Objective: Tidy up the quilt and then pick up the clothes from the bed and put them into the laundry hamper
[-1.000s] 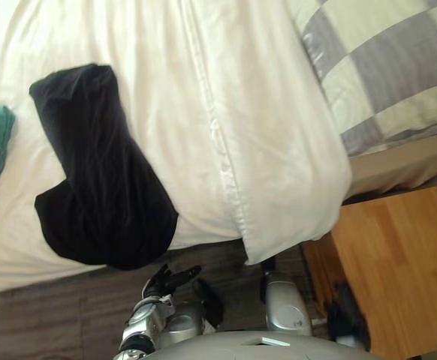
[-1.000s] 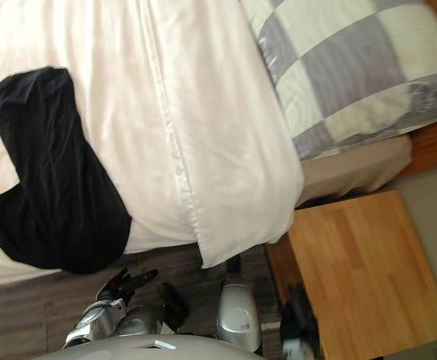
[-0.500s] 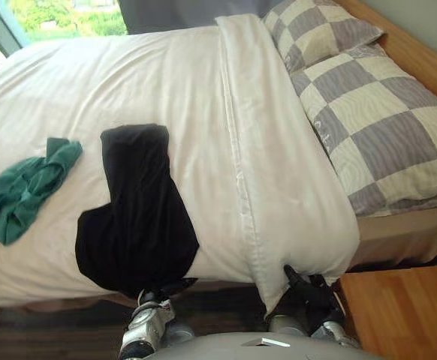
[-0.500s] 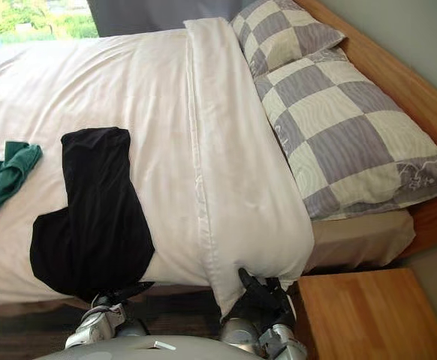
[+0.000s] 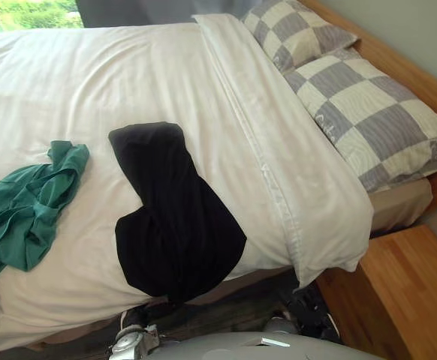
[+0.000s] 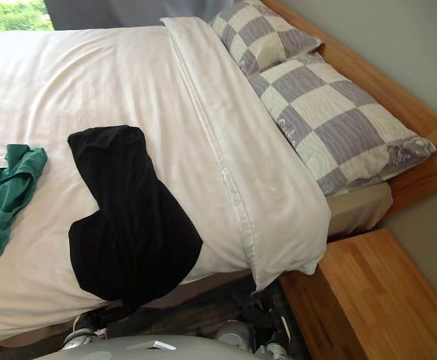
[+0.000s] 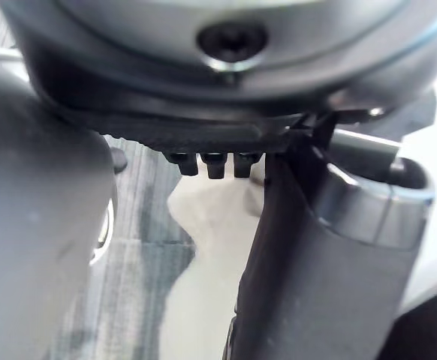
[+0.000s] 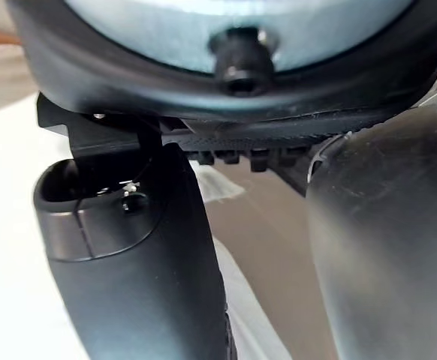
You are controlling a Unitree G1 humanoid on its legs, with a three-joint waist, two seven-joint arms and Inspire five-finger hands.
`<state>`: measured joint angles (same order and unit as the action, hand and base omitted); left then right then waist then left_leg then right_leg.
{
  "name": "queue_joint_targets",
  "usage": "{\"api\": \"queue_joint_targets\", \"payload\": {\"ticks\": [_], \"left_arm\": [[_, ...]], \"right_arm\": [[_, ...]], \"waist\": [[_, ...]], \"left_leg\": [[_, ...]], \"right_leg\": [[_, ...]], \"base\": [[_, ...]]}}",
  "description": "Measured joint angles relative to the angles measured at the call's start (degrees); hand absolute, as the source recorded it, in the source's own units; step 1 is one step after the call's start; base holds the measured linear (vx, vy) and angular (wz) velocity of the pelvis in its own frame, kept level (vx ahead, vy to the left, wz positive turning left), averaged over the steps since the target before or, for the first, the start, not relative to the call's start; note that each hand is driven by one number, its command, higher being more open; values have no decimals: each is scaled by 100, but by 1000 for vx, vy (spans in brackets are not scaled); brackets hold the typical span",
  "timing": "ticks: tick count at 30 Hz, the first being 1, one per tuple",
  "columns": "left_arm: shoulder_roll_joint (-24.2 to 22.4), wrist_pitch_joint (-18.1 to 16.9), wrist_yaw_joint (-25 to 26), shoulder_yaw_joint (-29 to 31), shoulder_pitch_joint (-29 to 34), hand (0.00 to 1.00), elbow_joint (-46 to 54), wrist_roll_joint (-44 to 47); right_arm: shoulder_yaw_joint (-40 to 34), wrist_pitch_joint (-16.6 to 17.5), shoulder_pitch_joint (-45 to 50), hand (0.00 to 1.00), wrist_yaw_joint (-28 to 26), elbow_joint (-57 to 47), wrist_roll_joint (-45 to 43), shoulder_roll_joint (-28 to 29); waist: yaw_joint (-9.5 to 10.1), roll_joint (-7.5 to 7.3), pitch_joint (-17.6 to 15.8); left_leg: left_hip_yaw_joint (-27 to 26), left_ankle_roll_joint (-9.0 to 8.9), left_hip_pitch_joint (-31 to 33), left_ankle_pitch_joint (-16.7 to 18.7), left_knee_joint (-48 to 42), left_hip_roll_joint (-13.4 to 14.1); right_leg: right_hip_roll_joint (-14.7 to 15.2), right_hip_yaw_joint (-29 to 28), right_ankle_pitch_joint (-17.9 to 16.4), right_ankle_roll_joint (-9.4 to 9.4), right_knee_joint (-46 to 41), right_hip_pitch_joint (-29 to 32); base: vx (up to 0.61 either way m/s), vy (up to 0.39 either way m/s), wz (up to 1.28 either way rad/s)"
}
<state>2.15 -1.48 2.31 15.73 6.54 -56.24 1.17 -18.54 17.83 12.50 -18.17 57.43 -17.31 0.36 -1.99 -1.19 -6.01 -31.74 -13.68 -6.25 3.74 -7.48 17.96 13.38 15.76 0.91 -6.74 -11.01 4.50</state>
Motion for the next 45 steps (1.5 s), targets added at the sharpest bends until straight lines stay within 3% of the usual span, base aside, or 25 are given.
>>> {"api": "queue_joint_targets", "payload": {"ticks": [1, 3, 6, 8, 10, 11, 12, 14, 15, 17, 18, 19, 20, 21, 22, 24, 25, 26, 30, 33, 34, 36, 39, 41, 45], "left_arm": [[17, 22, -9, -192, -33, 100, -6, -1], [41, 75, -10, -509, -114, 100, -101, -3], [34, 78, -32, -929, -158, 100, -169, -89], [63, -40, -3, -923, -182, 100, -21, -174], [51, -386, 24, -936, -161, 100, 313, -181], [57, -430, 9, -958, -164, 100, 308, -182], [143, -605, -125, -1169, -161, 100, 274, -330], [264, -759, -255, -1180, -170, 100, 283, -403], [280, -864, -327, -1155, -171, 100, 280, -406], [294, -890, -400, -1304, -149, 100, 210, -435], [294, -909, -437, -1359, -147, 100, 200, -425], [300, -960, -570, -1575, -152, 100, 185, -407], [349, -1081, -630, -1816, -157, 100, 252, -392], [394, -1120, -656, -1947, -173, 100, 295, -377], [546, -1172, -707, -2114, -245, 100, 346, -345], [648, -944, -729, -2151, -293, 100, 333, -247], [579, -848, -652, -2152, -299, 100, 321, -140], [613, -786, -536, -2150, -289, 100, 267, -101], [610, -586, -385, -2190, -350, 100, 154, 50], [614, -214, -75, -2133, -410, 100, -29, 605], [591, -188, 40, -1947, -483, 100, -189, 798], [539, -168, 261, -1575, -641, 100, -364, 997], [489, 121, 550, -836, -593, 100, -647, 1385], [420, 204, 661, -330, -477, 100, -690, 1782], [374, 161, 788, 1515, -139, 100, -691, 3312]], "right_arm": [[61, -2, -15, 100, -10, -5, 139, -59], [140, -9, -68, 100, -21, 2, 193, -224], [443, -6, -210, 100, 18, 33, 370, -434], [730, 6, -327, 100, 30, 7, 546, -531], [1037, -7, -441, 100, 190, -128, 806, -695], [1030, -11, -469, 100, 294, -126, 842, -712], [952, -14, -533, 100, 522, -123, 918, -728], [957, -15, -611, 100, 530, -130, 917, -720], [966, -20, -677, 100, 520, -144, 923, -736], [985, -80, -880, 100, 512, -158, 958, -855], [1003, -79, -910, 100, 511, -155, 996, -898], [1053, -73, -989, 100, 503, -145, 1017, -965], [1153, -46, -1015, 100, 458, -135, 1016, -991], [1229, -40, -1006, 100, 436, -121, 1017, -955], [1401, -49, -1022, 100, 415, 48, 1024, -765], [1812, -64, -1102, 100, 270, 151, 1154, -643], [2054, -60, -1199, 100, 208, 155, 1260, -685], [2177, -22, -1261, 100, 187, 149, 1263, -561], [2174, -92, -1272, 100, 234, 27, 974, -486], [2038, -254, -1308, 100, 412, -63, 397, -481], [1881, -211, -1289, 100, 495, 31, 134, -480], [1673, -208, -1308, 100, 603, 214, -250, -488], [1264, -200, -1082, 100, 760, 188, -787, -415], [889, -239, -833, 100, 887, 169, -1016, -362], [-599, -266, -342, 100, 1355, 213, -1057, -184]], "waist": [[-11, 9, -5], [-51, 135, -41], [-49, 239, -31], [-93, 177, -195], [-75, 326, -412], [-44, 342, -424], [12, 288, -460], [24, 130, -543], [35, 80, -583], [-2, 171, -584], [4, 183, -578], [30, 201, -550], [-17, 191, -538], [-13, 167, -553], [130, -5, -645], [286, 8, -614], [365, 40, -590], [336, 0, -567], [212, -31, -552], [18, 6, -610], [11, -42, -624], [207, -40, -630], [127, -38, -629], [88, -58, -625], [66, -94, -595]], "left_leg": [[127, 54, 45, -127, 191, -121], [488, 158, 80, -261, 408, -191], [783, 595, 162, -170, 367, -331], [932, 570, 752, -118, -977, -240], [975, 506, 1609, -77, -2857, 207], [946, 503, 1631, -62, -2959, 252], [903, 634, 1545, 15, -2757, 40], [1045, 595, 1544, 89, -2562, -154], [1207, 565, 1581, 229, -2561, -135], [2151, 701, 1294, 374, -2483, 163], [2324, 713, 1164, 389, -2382, 163], [2525, 375, 944, 763, -2080, -78], [2434, 83, 888, 1173, -1971, -146], [2365, -2, 890, 1395, -1974, -145], [2216, 25, 931, 1492, -2219, -178], [1841, 160, 868, 1582, -2142, -137], [1539, 291, 733, 1470, -1918, -86], [1269, 351, 531, 1228, -1524, -219], [1146, 529, 490, 797, -915, -599], [1721, 546, 726, 522, -745, -716], [2021, 545, 822, 448, -645, -772], [2202, 557, 835, 313, -455, -767], [2246, 625, 605, 60, 67, -739], [2155, 501, 398, -42, 249, -755], [1741, 448, 40, -4, 402, -811]], "right_leg": [[-211, -155, -516, 7, 154, -157], [-270, -93, -554, -46, 391, -392], [-125, 306, -555, -48, 379, -635], [125, 500, -595, -95, 246, -887], [258, 842, -618, -105, 41, -1237], [267, 913, -629, -119, -1, -1253], [456, 889, -667, -157, -43, -1222], [675, 752, -667, -170, -95, -1062], [717, 591, -639, -219, -190, -891], [756, 64, -557, -363, -451, -529], [782, -96, -504, -456, -449, -463], [847, -366, -345, -667, -335, -340], [896, -511, -155, -678, -78, -337], [906, -512, -18, -669, 18, -332], [995, -501, 315, -632, 37, -251], [973, -241, 1130, 91, 52, 57], [963, 202, 1600, 465, 162, 213], [859, 894, 1391, 531, -106, 296], [524, 1139, 39, 353, -523, 288], [275, 532, -608, 341, -782, 387], [208, 321, -773, 150, -888, 427], [143, 340, -835, 63, -904, 441], [-10, 417, -803, -7, -567, 217], [-43, 326, -764, -34, -481, 91], [-37, 209, -617, -93, -240, -186]], "base": [[24, 26, 54], [0, -15, 71], [40, 3, 69], [39, 54, 97], [22, 108, 91], [48, 190, 66], [45, 175, 31], [38, 176, 0], [26, 205, -49], [41, 321, -86], [69, 452, -94], [68, 490, -59], [67, 598, -39], [-17, 512, -24], [-109, 471, -51], [-145, 419, -84], [-124, 341, -111], [-108, 310, -105], [-72, 164, -19], [-122, -48, 102], [-143, -164, 103], [-96, -166, 57], [19, -77, 17], [132, -6, -6], [166, 31, -18]]}}
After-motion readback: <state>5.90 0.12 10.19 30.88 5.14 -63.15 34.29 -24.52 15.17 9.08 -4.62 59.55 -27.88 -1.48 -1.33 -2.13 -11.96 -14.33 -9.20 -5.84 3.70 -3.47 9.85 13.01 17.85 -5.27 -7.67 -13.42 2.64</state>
